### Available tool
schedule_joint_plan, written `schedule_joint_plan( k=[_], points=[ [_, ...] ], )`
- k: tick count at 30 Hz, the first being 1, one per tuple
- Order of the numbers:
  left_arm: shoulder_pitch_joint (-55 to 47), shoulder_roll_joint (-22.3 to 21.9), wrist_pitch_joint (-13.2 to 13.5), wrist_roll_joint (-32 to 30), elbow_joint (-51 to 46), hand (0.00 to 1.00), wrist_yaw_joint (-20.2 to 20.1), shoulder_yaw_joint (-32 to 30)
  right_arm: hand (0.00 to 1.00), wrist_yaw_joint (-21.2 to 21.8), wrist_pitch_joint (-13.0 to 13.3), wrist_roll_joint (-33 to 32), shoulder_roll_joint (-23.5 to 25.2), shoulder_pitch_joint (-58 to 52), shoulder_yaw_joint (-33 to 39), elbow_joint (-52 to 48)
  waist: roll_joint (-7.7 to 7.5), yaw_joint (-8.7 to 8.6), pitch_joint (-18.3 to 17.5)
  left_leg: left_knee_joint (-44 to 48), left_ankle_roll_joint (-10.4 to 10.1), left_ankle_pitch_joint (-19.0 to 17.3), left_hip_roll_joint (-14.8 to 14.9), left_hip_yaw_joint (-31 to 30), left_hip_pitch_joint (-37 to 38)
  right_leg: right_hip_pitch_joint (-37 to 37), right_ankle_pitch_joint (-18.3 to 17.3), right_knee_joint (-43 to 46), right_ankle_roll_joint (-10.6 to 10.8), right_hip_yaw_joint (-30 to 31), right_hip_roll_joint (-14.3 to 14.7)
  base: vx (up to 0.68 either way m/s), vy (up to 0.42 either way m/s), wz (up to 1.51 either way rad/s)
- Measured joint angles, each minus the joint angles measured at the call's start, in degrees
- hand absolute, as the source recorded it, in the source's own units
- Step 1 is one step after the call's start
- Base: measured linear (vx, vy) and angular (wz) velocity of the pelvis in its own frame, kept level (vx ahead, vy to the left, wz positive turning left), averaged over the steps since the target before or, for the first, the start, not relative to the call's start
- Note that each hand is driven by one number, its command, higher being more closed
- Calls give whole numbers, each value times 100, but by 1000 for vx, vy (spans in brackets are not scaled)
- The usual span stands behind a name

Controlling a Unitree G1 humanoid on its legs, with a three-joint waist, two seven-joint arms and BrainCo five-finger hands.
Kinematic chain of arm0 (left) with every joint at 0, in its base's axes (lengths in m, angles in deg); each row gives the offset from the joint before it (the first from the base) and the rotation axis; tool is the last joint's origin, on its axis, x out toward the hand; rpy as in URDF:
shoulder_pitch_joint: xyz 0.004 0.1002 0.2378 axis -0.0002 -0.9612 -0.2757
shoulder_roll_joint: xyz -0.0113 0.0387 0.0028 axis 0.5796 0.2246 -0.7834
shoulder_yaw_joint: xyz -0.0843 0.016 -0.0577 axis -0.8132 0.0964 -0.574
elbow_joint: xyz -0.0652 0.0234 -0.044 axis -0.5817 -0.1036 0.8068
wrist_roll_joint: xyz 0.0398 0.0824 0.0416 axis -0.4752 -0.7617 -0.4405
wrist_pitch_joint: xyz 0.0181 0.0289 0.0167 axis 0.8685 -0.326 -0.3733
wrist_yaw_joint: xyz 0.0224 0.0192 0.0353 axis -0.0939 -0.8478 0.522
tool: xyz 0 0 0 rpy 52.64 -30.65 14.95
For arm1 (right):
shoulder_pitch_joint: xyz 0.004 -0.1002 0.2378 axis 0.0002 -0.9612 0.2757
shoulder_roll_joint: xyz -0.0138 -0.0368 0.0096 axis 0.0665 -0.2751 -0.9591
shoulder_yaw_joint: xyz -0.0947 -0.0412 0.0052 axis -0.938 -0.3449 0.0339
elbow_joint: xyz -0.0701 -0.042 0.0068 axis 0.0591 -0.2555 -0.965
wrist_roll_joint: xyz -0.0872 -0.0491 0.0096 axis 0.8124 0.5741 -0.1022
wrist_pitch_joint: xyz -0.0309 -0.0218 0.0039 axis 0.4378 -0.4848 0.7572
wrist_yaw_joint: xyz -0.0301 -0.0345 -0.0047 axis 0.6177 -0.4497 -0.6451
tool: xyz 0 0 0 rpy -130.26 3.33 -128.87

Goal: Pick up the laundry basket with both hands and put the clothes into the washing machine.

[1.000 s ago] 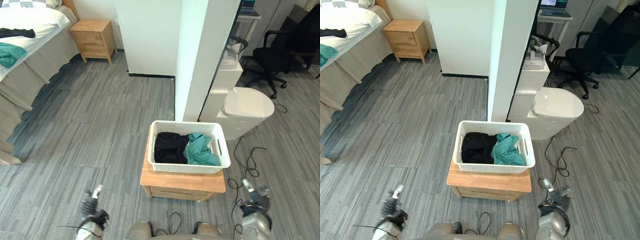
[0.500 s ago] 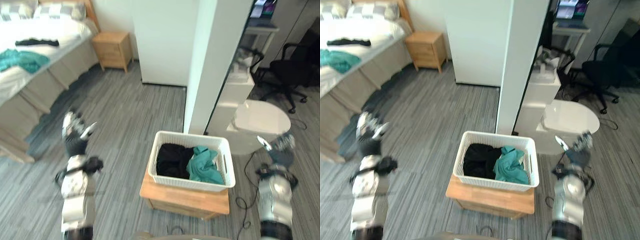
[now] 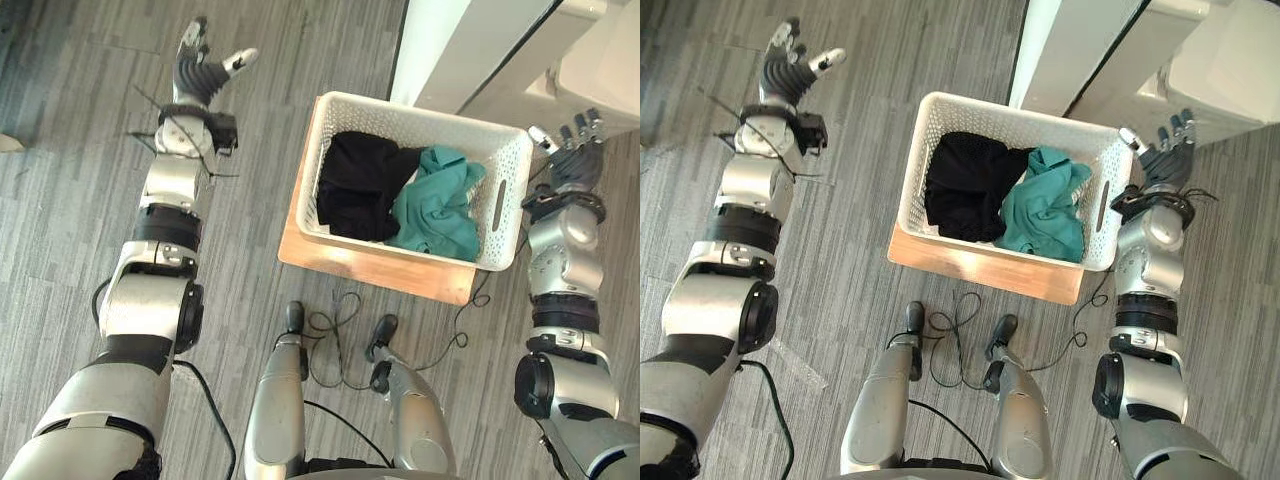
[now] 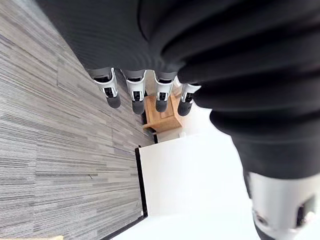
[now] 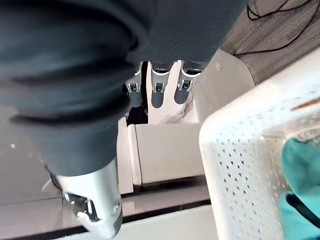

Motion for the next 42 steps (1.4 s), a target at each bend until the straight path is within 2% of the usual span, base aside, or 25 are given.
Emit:
schedule_joint_plan(
  k=[5, 13, 16, 19, 22, 25, 29, 33, 38, 42],
  points=[
    [294, -107, 0, -280, 32, 0, -31, 80, 0, -98, 112, -169, -34, -86, 486, -316, 16, -26, 78, 64, -7, -5, 69, 23, -218, -182, 4, 25, -6, -42, 35, -29, -3, -1],
    [283, -144, -103, -758, 409, 0, -676, 493, 0, -38, 78, -208, -404, -294, 735, -363, 83, -46, 232, 167, -9, -5, 90, 90, -423, -362, 4, 106, -5, -61, 18, -22, 7, 0],
    [215, -157, -250, -1075, 593, 0, -815, 504, 0, 88, 10, -206, -485, -266, 735, -5, 82, -56, 232, 167, -9, -4, 92, 134, -424, -367, 4, 107, -5, -58, 8, 0, 0, 0],
    [80, -158, -256, -1304, 597, 0, -879, 502, 0, 205, -123, -162, -484, -220, 734, 372, 83, -67, 232, 166, -9, -4, 96, 168, -424, -386, 4, 107, -5, -36, 6, 0, -1, -2],
    [-112, -147, -256, -1387, 598, 0, -908, 505, 0, 304, -137, -163, -484, -213, 733, 521, 83, -120, 232, 164, -9, -4, 98, 181, -424, -390, 5, 106, -4, -32, 5, 0, 0, 0],
    [-336, -106, -254, -1381, 599, 0, -1175, 748, 0, 440, -138, -166, -508, -195, 715, 685, 83, -136, 232, 159, -10, -4, 111, 219, -424, -407, 7, 102, -1, -14, 9, -1, -6, -4],
    [-446, -22, -246, -1386, 648, 0, -1517, 1225, 0, 826, -301, -220, -602, -101, 339, 1335, 84, -129, 232, 136, -19, 2, 127, 248, -424, -413, 43, 52, 53, -13, 24, -4, -3, -3],
    [-441, 132, -207, -1366, 839, 0, -1779, 1786, 0, 1333, -518, -252, -687, 147, -380, 2101, 96, -131, 238, 36, -85, 49, 125, 320, -430, -424, 173, -128, 52, 29, 40, -5, -2, -7],
    [-221, 268, -90, -1167, 1049, 0, -2016, 2360, 0, 1732, -511, -655, -871, 538, -1078, 2811, 102, -147, 241, -53, -180, 113, 120, 301, -449, -433, 175, -153, 50, -33, 42, -4, -7, 4],
    [137, 390, 13, -1167, 1271, 0, -2019, 2617, 0, 2021, -477, -677, -1074, 990, -1711, 3261, 106, -151, 241, -110, -202, 215, 166, 306, -596, -570, 252, -222, -20, -44, 114, -19, -21, -1]
  ],
)
